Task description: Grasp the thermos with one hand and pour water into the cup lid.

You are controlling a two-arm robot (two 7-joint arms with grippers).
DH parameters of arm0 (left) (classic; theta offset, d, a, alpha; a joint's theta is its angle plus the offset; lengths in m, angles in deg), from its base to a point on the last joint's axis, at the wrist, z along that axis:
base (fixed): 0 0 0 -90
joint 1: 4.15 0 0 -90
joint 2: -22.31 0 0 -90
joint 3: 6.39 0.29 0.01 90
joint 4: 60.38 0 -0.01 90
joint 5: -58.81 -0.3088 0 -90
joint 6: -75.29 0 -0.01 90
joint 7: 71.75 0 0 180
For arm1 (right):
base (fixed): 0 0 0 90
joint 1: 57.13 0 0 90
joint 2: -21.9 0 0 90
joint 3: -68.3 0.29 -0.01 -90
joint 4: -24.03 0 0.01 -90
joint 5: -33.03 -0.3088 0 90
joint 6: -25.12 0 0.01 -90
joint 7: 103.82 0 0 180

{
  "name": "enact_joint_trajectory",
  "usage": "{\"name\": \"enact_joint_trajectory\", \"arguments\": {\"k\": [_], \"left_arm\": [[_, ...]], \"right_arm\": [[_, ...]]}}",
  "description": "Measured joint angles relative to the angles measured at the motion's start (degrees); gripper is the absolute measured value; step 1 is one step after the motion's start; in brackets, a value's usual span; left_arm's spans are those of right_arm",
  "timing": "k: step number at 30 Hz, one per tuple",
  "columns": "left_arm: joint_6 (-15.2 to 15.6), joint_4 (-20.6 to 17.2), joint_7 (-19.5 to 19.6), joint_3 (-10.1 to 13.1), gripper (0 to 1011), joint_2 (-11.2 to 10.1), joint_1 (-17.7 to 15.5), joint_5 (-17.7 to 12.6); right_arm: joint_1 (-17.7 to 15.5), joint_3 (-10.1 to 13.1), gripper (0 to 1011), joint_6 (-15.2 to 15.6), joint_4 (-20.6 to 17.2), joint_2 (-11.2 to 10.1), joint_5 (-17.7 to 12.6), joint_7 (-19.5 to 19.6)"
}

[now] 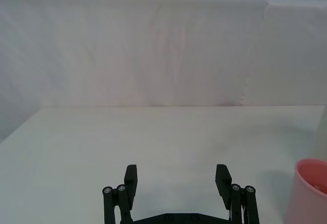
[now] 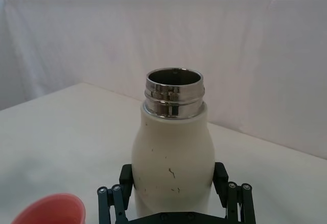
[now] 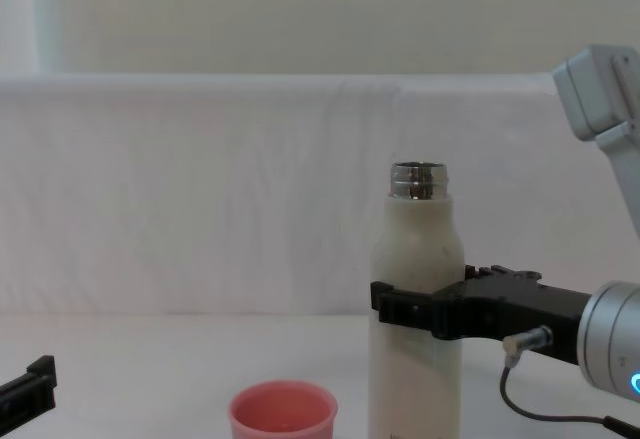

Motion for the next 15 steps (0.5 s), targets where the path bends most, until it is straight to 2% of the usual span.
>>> {"name": "enact_joint_trajectory", "arguments": {"k": [15], "left_arm": [[0.0, 0.0, 0.0, 0.0, 1001, 0.0, 0.0, 0.0]], "right_arm": [[-2.8, 1.0, 1000, -0.2, -2.9, -1.6, -0.4, 0.5]]}}
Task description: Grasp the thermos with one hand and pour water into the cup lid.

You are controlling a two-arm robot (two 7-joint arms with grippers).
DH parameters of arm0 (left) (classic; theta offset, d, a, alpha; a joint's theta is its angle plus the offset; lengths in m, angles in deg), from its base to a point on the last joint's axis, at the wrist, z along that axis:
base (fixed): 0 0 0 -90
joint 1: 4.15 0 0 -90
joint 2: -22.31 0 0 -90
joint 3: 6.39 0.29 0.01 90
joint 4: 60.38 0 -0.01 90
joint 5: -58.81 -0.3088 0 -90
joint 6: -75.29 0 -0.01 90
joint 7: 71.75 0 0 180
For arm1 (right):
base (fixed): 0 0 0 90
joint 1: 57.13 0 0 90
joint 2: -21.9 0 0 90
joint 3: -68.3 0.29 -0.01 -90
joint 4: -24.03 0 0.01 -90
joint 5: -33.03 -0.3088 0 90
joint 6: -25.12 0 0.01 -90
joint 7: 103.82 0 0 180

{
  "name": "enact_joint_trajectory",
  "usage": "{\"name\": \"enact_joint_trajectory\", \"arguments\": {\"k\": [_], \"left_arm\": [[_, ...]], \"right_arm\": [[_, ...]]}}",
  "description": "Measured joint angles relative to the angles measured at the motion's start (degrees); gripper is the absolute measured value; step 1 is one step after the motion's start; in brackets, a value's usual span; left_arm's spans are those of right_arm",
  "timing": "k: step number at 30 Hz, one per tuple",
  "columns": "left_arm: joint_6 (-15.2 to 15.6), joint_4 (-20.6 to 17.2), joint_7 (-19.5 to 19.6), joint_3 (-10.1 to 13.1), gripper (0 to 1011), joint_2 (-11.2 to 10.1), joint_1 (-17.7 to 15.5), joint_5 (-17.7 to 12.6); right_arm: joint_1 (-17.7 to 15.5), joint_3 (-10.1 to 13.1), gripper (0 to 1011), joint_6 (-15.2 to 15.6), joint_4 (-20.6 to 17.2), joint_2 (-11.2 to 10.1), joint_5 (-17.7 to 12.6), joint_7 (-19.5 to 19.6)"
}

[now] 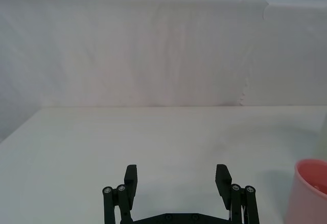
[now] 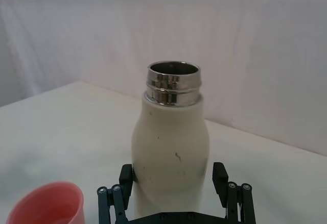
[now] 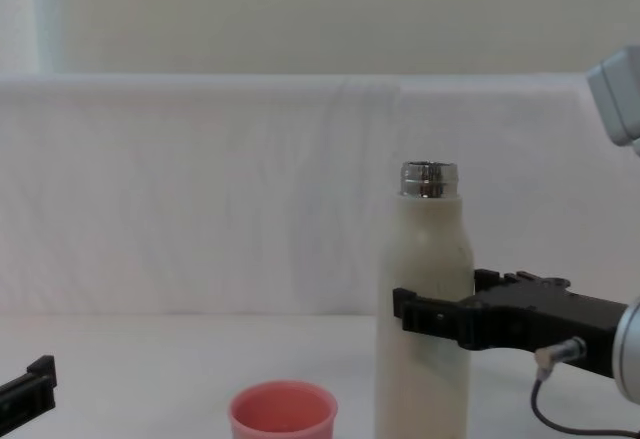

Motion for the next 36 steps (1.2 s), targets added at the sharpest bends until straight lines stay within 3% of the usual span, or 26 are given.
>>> {"name": "enact_joint_trajectory", "arguments": {"k": [15, 24, 36], "left_arm": [[0.0, 0.0, 0.0, 0.0, 1001, 0.0, 0.0, 0.0], [0.0, 0.0, 0.0, 0.0, 1001, 0.0, 0.0, 0.0], [0.0, 0.0, 0.0, 0.0, 1001, 0.0, 0.0, 0.0]], "right_arm": [[-4.7, 1.3, 1000, -0.6, -4.8, -1.5, -2.8, -0.6], [-10.0, 1.1, 1000, -3.8, -8.0, -4.1, -3.4, -1.5], [-11.8, -0.4, 1000, -7.5, -6.3, -4.4, -3.4, -2.8]]}}
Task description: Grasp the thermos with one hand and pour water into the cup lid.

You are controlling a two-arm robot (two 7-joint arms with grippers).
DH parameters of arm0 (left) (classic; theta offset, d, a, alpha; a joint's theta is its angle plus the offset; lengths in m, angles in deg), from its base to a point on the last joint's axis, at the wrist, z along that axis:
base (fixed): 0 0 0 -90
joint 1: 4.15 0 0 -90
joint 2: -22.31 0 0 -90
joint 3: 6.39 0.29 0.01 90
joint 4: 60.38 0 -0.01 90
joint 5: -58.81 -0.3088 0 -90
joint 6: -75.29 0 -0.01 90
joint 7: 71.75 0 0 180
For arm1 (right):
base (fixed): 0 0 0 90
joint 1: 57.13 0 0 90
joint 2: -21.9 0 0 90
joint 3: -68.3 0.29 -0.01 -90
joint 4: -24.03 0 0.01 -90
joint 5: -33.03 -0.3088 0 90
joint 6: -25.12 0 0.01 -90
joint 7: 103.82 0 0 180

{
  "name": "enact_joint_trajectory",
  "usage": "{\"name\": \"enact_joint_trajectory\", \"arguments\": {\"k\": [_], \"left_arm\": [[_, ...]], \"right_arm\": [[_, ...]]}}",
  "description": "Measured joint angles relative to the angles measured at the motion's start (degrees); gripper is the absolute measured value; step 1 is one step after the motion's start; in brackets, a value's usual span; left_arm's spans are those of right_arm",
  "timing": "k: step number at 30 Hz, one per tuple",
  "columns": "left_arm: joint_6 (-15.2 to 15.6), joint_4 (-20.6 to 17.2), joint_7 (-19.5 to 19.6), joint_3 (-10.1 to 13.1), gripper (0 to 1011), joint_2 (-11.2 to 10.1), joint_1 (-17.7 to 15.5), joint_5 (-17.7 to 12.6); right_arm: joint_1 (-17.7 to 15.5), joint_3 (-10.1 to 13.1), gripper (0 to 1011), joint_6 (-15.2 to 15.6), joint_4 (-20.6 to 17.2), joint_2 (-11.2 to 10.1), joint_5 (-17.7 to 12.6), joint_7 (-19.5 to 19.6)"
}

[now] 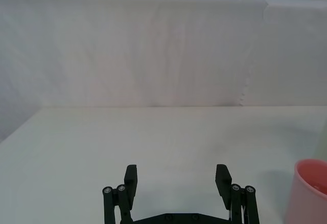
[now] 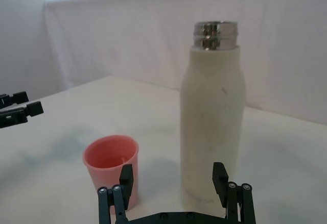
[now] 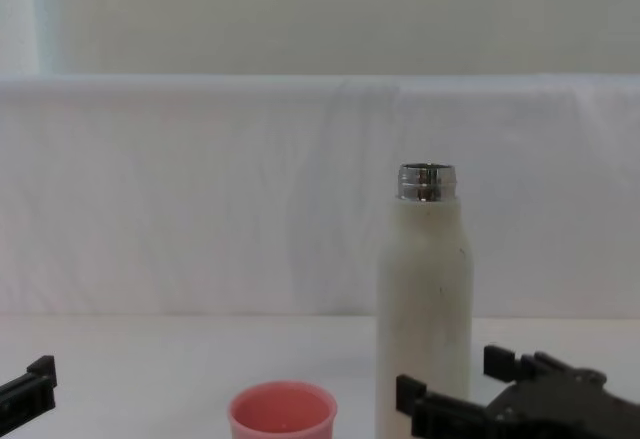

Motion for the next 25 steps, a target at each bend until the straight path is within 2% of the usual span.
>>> {"name": "enact_joint_trajectory", "arguments": {"k": [6, 25], "left_arm": [[0.0, 0.0, 0.0, 0.0, 1001, 0.0, 0.0, 0.0], [0.0, 0.0, 0.0, 0.0, 1001, 0.0, 0.0, 0.0]], "right_arm": [[0.0, -0.9, 1000, -1.2, 1.9, 0.7, -0.2, -0.4], [0.0, -0.7, 1000, -1.0, 1.6, 0.6, -0.2, -0.4]]}}
